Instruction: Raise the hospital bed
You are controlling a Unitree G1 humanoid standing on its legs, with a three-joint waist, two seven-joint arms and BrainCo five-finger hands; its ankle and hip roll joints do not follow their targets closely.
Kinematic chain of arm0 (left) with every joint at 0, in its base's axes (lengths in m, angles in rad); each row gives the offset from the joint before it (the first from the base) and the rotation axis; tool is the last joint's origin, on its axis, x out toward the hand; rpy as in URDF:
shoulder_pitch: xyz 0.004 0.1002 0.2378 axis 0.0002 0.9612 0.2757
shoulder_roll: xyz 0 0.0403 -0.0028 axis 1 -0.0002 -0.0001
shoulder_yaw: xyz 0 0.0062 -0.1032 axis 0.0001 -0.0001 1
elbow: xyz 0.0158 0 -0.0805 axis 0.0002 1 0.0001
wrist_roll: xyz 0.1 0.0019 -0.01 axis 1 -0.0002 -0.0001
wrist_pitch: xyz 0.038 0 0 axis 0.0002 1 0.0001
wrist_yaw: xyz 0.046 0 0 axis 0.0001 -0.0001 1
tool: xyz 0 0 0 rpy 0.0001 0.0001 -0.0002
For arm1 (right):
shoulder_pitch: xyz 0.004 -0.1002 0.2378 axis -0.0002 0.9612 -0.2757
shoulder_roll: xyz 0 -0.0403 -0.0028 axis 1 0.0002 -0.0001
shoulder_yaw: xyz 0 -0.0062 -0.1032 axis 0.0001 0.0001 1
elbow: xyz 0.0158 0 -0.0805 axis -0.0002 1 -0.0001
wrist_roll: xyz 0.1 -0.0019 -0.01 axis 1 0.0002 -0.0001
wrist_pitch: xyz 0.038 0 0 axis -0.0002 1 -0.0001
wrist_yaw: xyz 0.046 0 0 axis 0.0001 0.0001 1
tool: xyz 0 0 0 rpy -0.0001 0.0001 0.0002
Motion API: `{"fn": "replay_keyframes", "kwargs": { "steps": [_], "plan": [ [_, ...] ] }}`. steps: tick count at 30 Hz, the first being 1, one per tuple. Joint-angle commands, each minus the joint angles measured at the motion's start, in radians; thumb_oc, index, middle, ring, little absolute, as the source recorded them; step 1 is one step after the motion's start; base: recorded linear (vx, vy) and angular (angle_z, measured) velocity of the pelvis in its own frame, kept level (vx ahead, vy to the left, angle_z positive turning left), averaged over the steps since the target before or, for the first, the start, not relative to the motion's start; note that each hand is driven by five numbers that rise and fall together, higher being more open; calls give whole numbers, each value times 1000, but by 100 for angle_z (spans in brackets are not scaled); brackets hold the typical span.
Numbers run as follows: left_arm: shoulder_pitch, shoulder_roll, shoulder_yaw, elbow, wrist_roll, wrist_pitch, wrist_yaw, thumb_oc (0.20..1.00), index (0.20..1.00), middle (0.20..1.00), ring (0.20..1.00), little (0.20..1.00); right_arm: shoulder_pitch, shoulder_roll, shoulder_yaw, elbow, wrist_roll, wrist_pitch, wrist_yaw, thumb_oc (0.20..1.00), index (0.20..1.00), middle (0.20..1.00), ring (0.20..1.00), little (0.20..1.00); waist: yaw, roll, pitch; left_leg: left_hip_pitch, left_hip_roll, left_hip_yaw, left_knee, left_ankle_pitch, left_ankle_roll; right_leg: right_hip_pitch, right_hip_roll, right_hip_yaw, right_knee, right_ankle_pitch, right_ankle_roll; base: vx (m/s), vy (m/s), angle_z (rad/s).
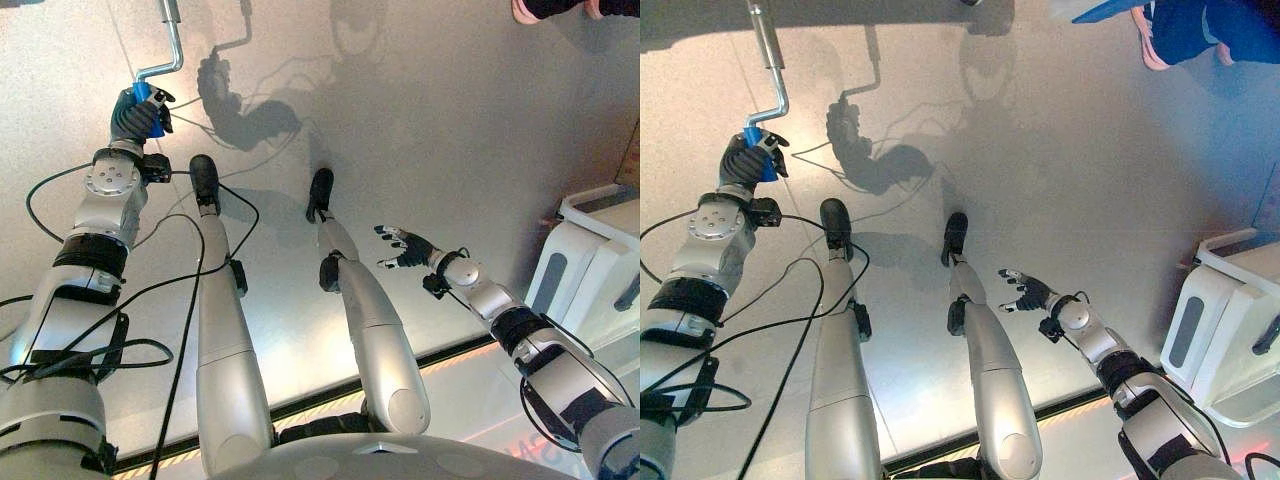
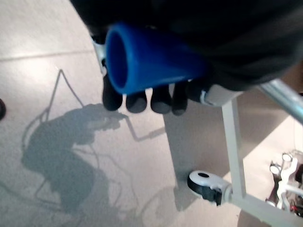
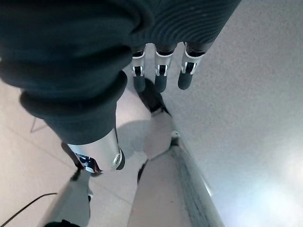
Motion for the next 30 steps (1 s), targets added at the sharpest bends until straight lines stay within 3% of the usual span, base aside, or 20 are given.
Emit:
{"fn": "replay_keyframes", "kwargs": {
  "steps": [1, 6, 8, 22, 26, 30],
  "plan": [
    [-145, 14, -110, 99, 60, 15, 27, 200, 200, 200, 200, 200, -9, -11, 61, -36, 79, 14, -4, 1000, 1000, 1000, 1000, 1000, -22, -134, 5, -19, -44, 38, 189, -226, 79, -50, -42, 67, 45, -10, 115, 25, -19, -18],
    [-148, 13, -112, 100, 60, 15, 28, 200, 200, 200, 200, 200, -9, -12, 59, -36, 79, 14, -4, 1000, 1000, 1000, 1000, 1000, -20, -134, 5, -22, -44, 38, 192, -228, 79, -52, -42, 68, 47, -11, 115, 7, -18, -12],
    [-174, -21, -158, 99, 89, 22, 29, 200, 200, 200, 200, 200, -30, -16, 83, -46, 83, 24, -5, 1000, 1000, 1000, 1000, 1000, -40, -139, 5, -41, -24, 43, 207, -234, 81, -99, -31, 80, 73, -15, 109, 27, -111, -6],
    [-159, -97, -196, 11, 133, 17, 32, 200, 200, 200, 200, 200, -41, -21, 92, -46, 79, 29, -15, 1000, 1000, 1000, 1000, 1000, -59, -135, 5, -8, 1, 43, 152, -196, 62, -130, -5, 92, 103, -29, 99, 0, -78, -7],
    [-149, -126, -231, -152, 126, -14, 34, 200, 200, 200, 200, 200, -38, -23, 92, -37, 62, 26, -35, 1000, 1000, 1000, 1000, 1000, -62, -136, 5, 53, 23, 46, 86, -159, 42, -127, 22, 94, 117, -44, 95, 2, -162, -3],
    [-84, -99, -241, -405, 72, -43, -6, 200, 200, 200, 200, 200, -15, -37, 56, -24, 38, 22, -59, 1000, 1000, 1000, 1000, 1000, -49, -85, 5, 90, 16, 44, 28, -127, 30, -121, 21, 94, 117, -55, 93, 1, -41, -5]
  ]
}}
